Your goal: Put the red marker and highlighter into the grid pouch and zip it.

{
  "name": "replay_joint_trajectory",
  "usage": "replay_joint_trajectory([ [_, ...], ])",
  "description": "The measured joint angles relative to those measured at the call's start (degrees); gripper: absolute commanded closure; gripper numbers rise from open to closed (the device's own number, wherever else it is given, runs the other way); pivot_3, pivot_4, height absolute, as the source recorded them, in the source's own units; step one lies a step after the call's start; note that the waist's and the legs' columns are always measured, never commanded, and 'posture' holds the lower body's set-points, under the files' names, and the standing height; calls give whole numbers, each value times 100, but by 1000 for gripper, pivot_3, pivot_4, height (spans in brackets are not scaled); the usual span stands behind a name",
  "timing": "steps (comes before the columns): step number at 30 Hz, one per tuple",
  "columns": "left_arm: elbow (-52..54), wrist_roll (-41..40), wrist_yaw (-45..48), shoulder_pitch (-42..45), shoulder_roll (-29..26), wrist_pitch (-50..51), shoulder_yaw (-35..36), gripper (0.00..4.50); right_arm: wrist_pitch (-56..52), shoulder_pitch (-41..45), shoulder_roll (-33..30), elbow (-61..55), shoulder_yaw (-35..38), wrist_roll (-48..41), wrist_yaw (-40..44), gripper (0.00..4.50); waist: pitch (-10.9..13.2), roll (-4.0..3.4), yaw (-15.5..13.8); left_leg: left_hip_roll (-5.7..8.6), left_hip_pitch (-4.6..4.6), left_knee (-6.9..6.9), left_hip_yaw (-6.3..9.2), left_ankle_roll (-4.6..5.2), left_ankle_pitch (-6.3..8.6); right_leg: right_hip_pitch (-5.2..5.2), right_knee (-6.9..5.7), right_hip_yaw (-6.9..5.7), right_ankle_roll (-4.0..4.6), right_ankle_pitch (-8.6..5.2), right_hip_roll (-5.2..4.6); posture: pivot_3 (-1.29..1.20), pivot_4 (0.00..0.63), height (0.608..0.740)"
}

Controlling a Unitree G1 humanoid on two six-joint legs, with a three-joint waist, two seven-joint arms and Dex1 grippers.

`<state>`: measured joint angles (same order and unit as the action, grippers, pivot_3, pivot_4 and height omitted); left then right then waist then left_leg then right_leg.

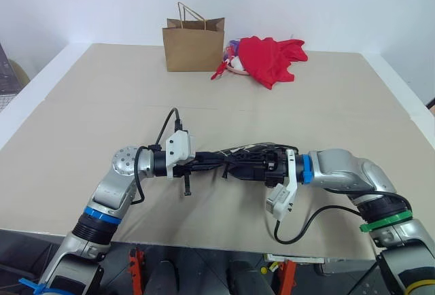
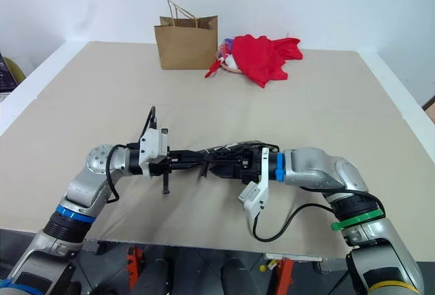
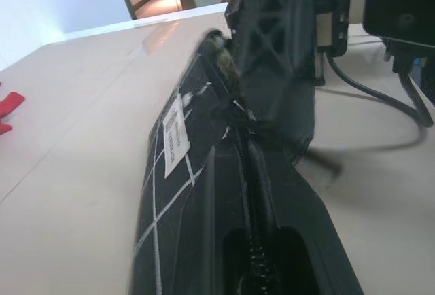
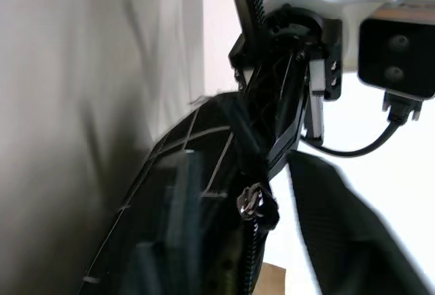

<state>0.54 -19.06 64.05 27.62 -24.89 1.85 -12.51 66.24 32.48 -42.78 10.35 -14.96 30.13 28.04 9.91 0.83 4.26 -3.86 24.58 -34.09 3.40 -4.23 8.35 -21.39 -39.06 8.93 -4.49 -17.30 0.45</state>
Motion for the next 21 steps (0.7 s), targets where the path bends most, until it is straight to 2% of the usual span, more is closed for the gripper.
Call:
replay_joint_trajectory([
  [4,8,8,25,-8,-69,-21,6,4500,-1399,-447,-644,-675,-705,-3108,1170,2340,2,4,-5,6,1,1,1,6,4,9,1,1,19,5,-9,0,150,740],
  [5,8,8,25,-8,-69,-22,6,4500,-1423,-450,-645,-687,-709,-3143,1193,2340,2,4,-4,7,1,1,1,6,4,9,1,1,19,5,-9,0,150,740],
  [6,8,42,46,-25,-74,-77,-4,4500,-2498,-526,-674,-1060,-745,-4421,1730,2340,3,3,29,7,0,-1,0,6,3,9,0,2,22,8,-11,0,150,740],
  [9,8,57,60,-101,-77,-97,-11,4500,-3199,-397,-803,-1253,-676,-5127,2311,2340,3,4,31,7,-3,-2,2,8,2,10,0,0,18,7,-9,0,150,740],
  [12,7,59,53,-130,-69,-100,-13,4500,-3459,-214,-711,-1371,-500,-5203,2786,2340,3,5,23,6,-4,-2,3,9,1,10,0,-2,-6,-7,-8,0,150,740],
  [15,4,58,27,-121,-33,-97,-13,4500,-3273,-207,-476,-1356,-472,-4823,2975,2340,3,4,21,7,-1,-1,1,8,1,5,0,-2,-11,-8,-9,0,150,740],
  [21,2,47,-2,-87,-9,-75,0,4500,-1879,-212,-147,-772,-451,-3422,3004,2340,4,5,8,7,-1,4,0,7,1,2,1,-4,-12,-11,-8,0,150,740],
])
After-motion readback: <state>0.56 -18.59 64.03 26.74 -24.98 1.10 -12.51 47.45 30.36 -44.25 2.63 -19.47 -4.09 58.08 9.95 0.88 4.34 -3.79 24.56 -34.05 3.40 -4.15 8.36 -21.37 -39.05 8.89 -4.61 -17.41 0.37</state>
